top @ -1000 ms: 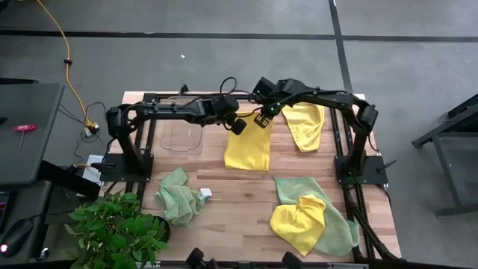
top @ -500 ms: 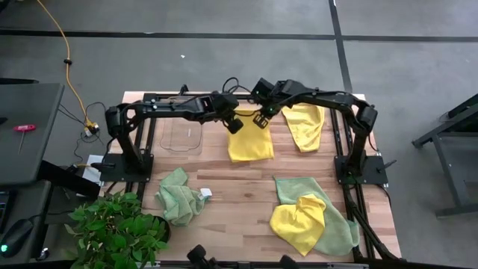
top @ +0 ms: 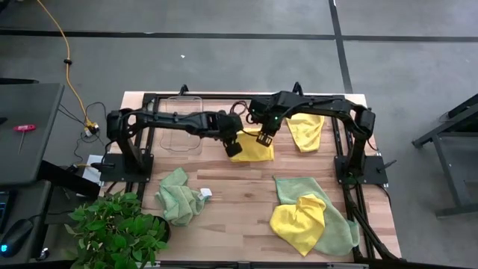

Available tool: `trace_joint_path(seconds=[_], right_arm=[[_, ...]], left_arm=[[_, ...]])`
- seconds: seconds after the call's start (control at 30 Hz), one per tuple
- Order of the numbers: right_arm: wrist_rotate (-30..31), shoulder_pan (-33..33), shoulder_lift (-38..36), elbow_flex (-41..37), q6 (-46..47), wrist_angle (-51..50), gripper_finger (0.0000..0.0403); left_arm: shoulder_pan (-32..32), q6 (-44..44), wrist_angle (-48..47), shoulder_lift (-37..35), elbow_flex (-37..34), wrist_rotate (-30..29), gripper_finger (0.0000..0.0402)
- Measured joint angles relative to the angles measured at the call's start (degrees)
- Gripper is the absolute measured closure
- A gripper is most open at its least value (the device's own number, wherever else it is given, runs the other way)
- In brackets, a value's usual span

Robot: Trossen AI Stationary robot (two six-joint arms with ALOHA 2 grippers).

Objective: Fold microfiber towels
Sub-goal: Fold the top left yellow towel

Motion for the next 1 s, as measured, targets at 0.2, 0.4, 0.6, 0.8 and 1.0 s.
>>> trace_joint_path(seconds=[0.2,0.4,0.6,0.8,1.0], right_arm=[[-1.06,2.33,0.0,0.0,3.54,-0.37,0.0403],[-3.01,3.96,0.0,0.0,6.83,-1.14,0.0403],[-4.35,4.65,0.8,0.0,7.69,-1.61,0.0403],[-6.13,4.65,4.46,0.02,7.19,-1.85,0.0403],[-6.83,4.67,5.31,0.04,7.19,-1.77,0.0403]], left_arm=[[-2.67,-1.54,-2.16,0.0,0.0,0.03,0.0401],[-3.81,-2.58,-4.07,0.0,0.0,0.13,0.0401],[-4.12,-3.03,-4.24,0.42,-0.82,4.56,0.0401],[-4.12,-4.71,-4.22,0.48,-1.6,6.65,0.0401],[-4.1,-6.02,-4.6,0.89,-1.6,11.91,0.0401]])
